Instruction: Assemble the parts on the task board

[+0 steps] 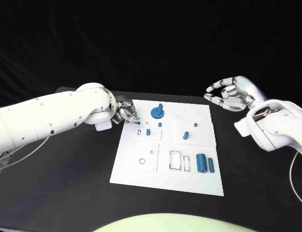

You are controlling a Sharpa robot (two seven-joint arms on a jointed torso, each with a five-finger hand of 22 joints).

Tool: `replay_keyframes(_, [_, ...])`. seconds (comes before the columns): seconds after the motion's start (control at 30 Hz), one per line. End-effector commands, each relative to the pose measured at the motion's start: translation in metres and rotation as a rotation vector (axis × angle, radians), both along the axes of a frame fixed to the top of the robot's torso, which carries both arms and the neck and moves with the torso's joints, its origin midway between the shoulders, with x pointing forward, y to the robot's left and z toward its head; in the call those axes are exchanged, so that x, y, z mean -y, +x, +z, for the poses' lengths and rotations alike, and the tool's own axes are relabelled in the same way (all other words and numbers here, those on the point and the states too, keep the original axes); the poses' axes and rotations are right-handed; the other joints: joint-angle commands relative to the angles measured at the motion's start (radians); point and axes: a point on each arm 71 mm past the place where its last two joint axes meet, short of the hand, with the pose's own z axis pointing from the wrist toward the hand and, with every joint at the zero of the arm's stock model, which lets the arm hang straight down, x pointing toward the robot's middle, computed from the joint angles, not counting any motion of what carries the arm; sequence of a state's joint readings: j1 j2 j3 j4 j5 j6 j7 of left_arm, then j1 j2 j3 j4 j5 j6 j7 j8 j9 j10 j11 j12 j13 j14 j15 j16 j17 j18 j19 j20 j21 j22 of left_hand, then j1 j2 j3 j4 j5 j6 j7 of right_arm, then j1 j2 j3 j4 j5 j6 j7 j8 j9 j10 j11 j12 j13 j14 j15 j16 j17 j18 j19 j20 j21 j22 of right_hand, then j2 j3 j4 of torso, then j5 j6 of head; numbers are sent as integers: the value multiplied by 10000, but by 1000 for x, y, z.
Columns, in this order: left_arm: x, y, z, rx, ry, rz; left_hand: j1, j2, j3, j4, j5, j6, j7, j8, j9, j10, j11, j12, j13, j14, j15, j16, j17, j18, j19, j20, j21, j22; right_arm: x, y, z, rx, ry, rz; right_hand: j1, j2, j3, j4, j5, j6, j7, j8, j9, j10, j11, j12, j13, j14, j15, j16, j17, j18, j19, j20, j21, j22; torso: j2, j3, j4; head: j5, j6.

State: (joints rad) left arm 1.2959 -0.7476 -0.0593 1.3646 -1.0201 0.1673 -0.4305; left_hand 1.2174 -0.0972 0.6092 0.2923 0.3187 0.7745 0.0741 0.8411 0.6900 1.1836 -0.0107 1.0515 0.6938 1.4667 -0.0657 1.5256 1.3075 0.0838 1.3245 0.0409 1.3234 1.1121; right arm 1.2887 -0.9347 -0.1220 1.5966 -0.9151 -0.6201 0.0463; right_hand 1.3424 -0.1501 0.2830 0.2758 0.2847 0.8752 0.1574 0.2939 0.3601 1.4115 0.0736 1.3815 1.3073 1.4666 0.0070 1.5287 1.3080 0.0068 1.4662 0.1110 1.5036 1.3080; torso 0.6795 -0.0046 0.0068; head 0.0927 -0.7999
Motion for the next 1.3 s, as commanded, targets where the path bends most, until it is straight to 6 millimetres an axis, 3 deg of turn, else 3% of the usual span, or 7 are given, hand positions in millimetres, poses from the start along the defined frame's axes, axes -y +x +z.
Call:
replay_keyframes(0.03, [6,-3,2,900,-196,-370,-51,-82,1385,-1308,7,132,-125,35,-4,61,-11,68,24,814,-43,25,1856,115,75,-4,55,33,0,-1,-2,-133,-82,109,-109,-29,25,8,56,-69,-17,60,13,-1,-24,7,732,749,-84,-66,1336,120,628,-61,-47,2229,4,-7,2,46,-21])
replay_keyframes(0.27, [8,-11,-11,655,188,-638,-114,-103,1471,-1328,1,161,-136,62,-20,145,-24,138,105,832,-55,55,1909,87,159,-17,136,175,-1,-1,-4,-181,-88,120,-109,-29,25,8,56,-69,-17,60,13,-1,-24,7,732,749,-84,-66,1336,120,628,-61,-47,2229,27,-1,-46,80,-26])
replay_keyframes(0.8, [12,-16,-22,-76,905,-975,-242,-194,1630,-1440,7,212,-174,131,-47,324,-59,322,331,858,-87,100,1982,48,280,-45,259,375,0,-2,-5,-197,-88,115,-109,-29,25,8,56,-69,-17,60,13,-1,-24,7,732,749,-84,-66,1336,120,628,-61,-47,2229,18,23,-39,87,-89])
replay_keyframes(1.3, [12,-16,-24,-223,1284,-992,-304,-242,1716,-1513,8,242,-192,170,-61,405,-77,409,437,867,-102,115,2007,32,325,-57,309,458,0,-2,-5,-179,-80,117,-109,-29,25,8,56,-69,-17,60,13,-1,-24,7,732,749,-84,-66,1336,120,628,-61,-47,2229,23,10,-28,94,-89])
